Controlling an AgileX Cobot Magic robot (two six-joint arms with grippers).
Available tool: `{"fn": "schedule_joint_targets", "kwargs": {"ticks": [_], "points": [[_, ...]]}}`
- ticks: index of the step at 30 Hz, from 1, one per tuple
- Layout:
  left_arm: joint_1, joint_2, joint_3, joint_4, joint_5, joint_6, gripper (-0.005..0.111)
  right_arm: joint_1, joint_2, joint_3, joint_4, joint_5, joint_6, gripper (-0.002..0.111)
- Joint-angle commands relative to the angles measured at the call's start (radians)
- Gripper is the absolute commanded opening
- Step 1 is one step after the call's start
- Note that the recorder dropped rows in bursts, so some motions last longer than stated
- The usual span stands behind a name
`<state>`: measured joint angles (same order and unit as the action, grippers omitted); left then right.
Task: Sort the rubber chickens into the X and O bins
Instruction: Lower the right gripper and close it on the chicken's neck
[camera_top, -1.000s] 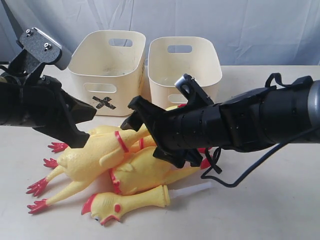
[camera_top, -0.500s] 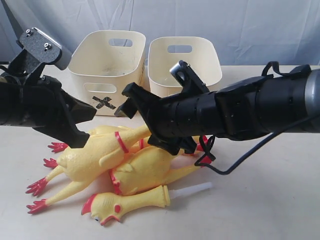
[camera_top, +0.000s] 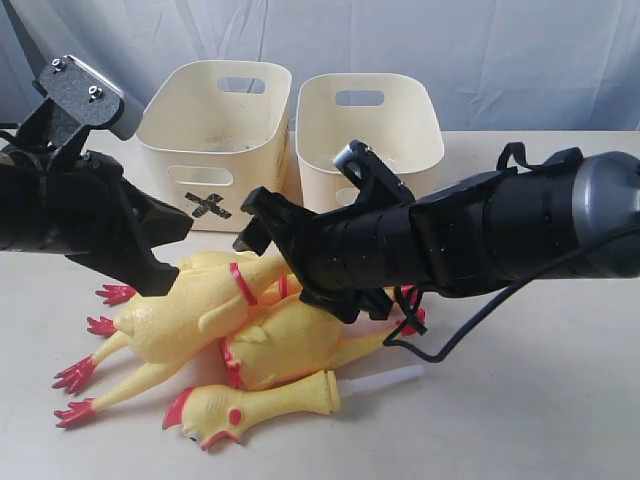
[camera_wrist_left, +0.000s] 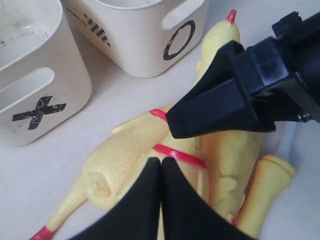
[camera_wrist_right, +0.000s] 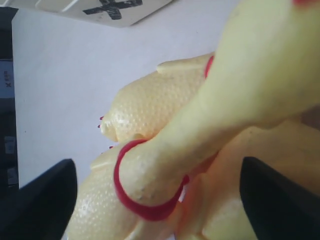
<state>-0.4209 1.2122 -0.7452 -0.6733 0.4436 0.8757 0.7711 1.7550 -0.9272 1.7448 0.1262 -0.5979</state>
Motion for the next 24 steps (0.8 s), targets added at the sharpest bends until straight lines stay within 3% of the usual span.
{"fn": "schedule_joint_targets", "kwargs": {"ticks": [1, 24], "points": [[-0.007, 0.004, -0.005, 0.006, 0.004, 0.0, 0.0, 0.0, 0.006, -0.005, 0.0, -0.057, -0.01, 0.083], [-0.007, 0.004, -0.005, 0.006, 0.005, 0.0, 0.0, 0.033, 0.083, -0.076, 0.0, -0.091, -0.01, 0.08]]}}
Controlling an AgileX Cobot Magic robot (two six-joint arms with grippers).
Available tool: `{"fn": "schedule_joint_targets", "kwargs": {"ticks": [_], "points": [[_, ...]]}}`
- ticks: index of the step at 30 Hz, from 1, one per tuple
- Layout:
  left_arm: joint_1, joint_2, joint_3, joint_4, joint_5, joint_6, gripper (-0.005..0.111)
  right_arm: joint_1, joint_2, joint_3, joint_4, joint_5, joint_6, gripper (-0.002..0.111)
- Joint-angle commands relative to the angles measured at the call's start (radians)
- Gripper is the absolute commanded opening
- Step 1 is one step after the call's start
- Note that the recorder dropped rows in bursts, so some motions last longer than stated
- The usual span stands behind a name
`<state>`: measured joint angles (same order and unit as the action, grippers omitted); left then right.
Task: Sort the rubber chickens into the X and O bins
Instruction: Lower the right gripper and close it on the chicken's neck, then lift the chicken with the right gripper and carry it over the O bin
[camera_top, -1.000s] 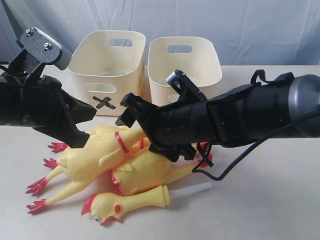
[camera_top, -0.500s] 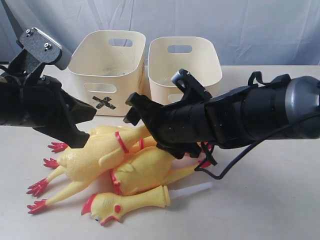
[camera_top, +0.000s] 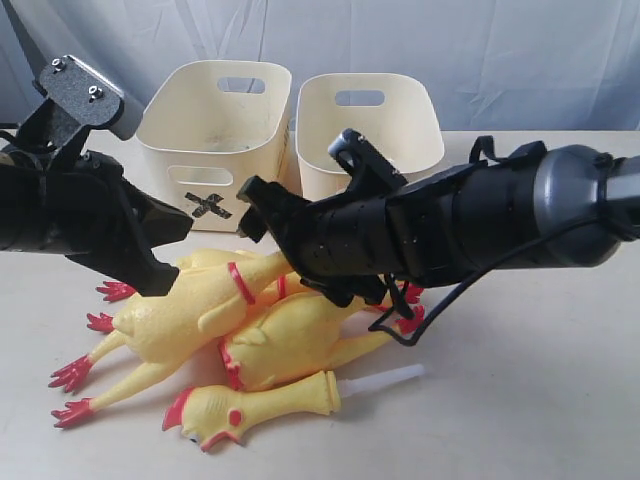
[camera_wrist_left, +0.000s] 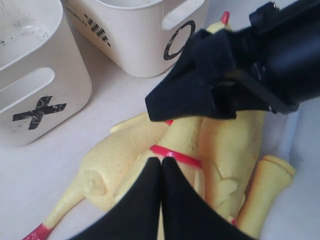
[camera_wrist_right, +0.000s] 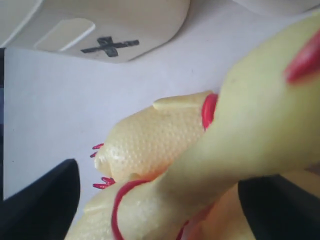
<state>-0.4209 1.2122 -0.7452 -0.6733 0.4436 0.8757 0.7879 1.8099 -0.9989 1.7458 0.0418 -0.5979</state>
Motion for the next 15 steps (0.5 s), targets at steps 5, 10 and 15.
{"fn": "schedule_joint_targets", "kwargs": {"ticks": [5, 10, 15], "points": [[-0.007, 0.004, -0.005, 0.006, 0.005, 0.0, 0.0, 0.017, 0.035, -0.005, -0.001, -0.029, -0.007, 0.08], [-0.007, 0.004, -0.005, 0.006, 0.005, 0.0, 0.0, 0.017, 0.035, -0.005, -0.001, -0.042, -0.007, 0.08], [-0.007, 0.004, -0.005, 0.006, 0.005, 0.0, 0.0, 0.017, 0.035, -0.005, -0.001, -0.049, -0.007, 0.037]]}}
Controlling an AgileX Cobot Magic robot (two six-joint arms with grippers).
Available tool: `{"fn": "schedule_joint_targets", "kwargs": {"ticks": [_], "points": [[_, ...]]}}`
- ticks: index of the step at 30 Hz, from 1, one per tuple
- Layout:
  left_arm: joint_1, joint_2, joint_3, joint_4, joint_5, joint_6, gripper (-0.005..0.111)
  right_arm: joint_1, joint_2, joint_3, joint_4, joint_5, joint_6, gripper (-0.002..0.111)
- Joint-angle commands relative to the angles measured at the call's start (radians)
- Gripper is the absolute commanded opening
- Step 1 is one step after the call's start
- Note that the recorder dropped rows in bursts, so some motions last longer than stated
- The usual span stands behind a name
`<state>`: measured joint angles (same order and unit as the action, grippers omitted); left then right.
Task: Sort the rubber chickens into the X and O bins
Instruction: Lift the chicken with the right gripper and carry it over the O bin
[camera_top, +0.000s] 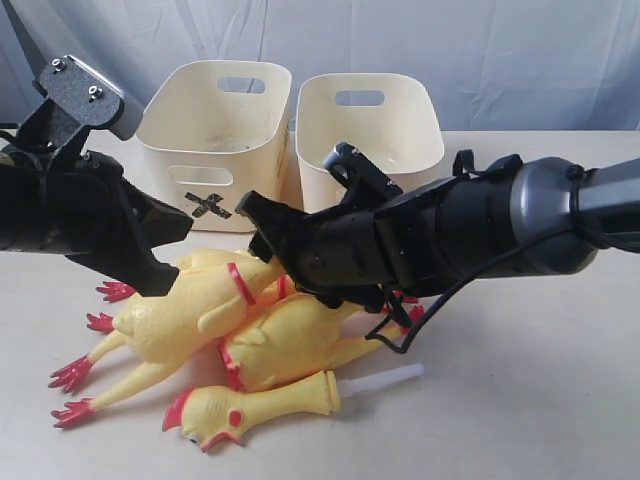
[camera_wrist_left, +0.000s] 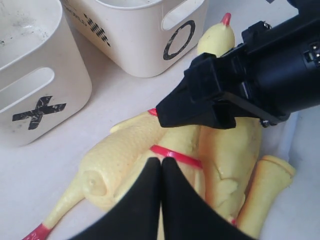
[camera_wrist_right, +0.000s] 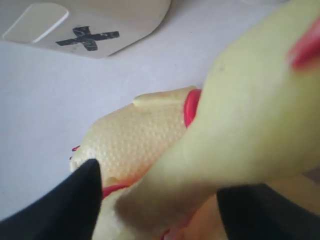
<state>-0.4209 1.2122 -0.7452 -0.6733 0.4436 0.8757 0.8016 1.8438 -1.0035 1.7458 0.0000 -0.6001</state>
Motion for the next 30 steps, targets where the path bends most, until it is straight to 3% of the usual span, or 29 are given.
{"fn": "schedule_joint_targets", "kwargs": {"ticks": [1, 6, 30], "points": [[-0.007, 0.004, -0.005, 0.006, 0.005, 0.0, 0.0, 0.003, 0.001, 0.0, -0.001, -0.008, -0.005, 0.025], [-0.007, 0.004, -0.005, 0.006, 0.005, 0.0, 0.0, 0.003, 0.001, 0.0, -0.001, 0.0, 0.037, -0.001], [-0.007, -0.002, -0.005, 0.034, 0.0, -0.003, 0.0, 0.007, -0.254, 0.0, -0.037, 0.013, 0.026, -0.001]]}}
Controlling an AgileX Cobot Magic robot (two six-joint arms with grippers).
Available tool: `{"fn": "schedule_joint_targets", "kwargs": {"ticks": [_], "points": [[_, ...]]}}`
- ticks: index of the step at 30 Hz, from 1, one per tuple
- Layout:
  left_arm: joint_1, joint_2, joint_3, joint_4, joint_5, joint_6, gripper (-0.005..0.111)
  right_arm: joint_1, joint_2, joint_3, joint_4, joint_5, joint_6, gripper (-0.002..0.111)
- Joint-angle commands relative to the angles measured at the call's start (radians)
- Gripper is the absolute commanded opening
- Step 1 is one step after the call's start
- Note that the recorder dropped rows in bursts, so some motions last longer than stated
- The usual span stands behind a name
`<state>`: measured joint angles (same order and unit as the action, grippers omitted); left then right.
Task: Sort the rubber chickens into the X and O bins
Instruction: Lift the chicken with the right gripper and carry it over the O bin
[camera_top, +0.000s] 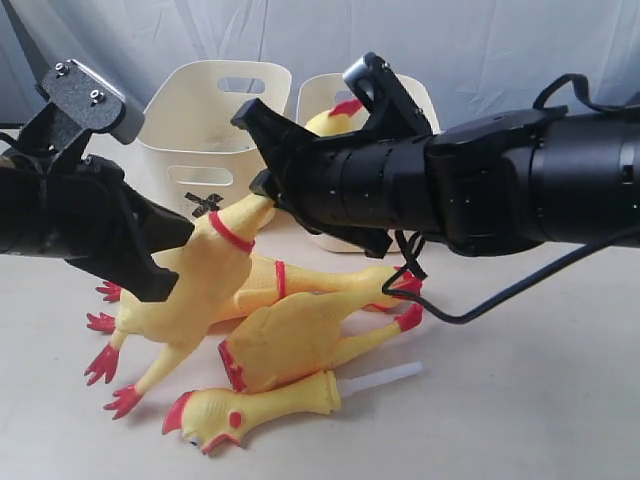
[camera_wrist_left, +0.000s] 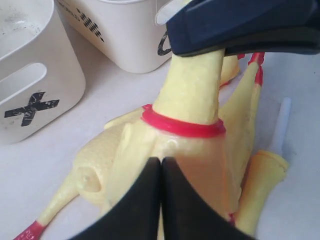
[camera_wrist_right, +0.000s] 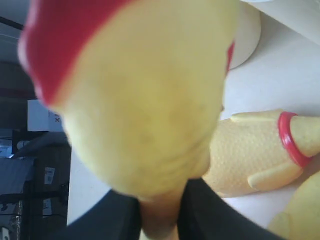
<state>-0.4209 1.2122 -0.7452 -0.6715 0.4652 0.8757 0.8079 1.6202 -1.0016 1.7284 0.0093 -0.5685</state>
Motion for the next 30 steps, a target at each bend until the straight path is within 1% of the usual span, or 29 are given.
{"fn": "schedule_joint_targets", "kwargs": {"ticks": [1, 3, 6, 8, 11, 15, 20, 27, 30], "points": [[-0.007, -0.005, -0.005, 0.042, -0.03, -0.006, 0.0, 0.001, -0.034, -0.002, -0.019, 0.003, -0.006, -0.001], [-0.007, -0.024, -0.005, 0.059, -0.043, -0.007, 0.0, 0.001, -0.041, -0.002, -0.019, 0.006, -0.006, -0.001], [0.02, -0.062, -0.005, 0.095, -0.074, -0.049, 0.0, 0.001, -0.043, -0.002, -0.023, 0.016, -0.006, -0.001], [0.051, -0.094, -0.005, 0.138, -0.093, -0.123, 0.0, 0.001, -0.043, -0.002, -0.023, 0.027, -0.006, -0.001], [0.106, -0.132, -0.005, 0.194, -0.103, -0.194, 0.0, 0.001, -0.049, -0.002, -0.023, 0.038, -0.006, -0.001], [0.162, -0.164, -0.005, 0.283, -0.103, -0.281, 0.0, 0.001, -0.074, -0.002, -0.031, 0.033, -0.006, -0.001], [0.219, -0.171, -0.005, 0.322, -0.103, -0.322, 0.0, 0.001, -0.137, -0.002, -0.099, -0.038, -0.006, -0.001], [0.23, -0.171, -0.005, 0.322, -0.103, -0.325, 0.0, 0.001, -0.238, -0.002, -0.144, -0.175, -0.006, -0.001], [0.229, -0.171, -0.005, 0.307, -0.101, -0.325, 0.0, 0.001, -0.274, -0.002, -0.199, -0.265, -0.006, -0.001]]}}
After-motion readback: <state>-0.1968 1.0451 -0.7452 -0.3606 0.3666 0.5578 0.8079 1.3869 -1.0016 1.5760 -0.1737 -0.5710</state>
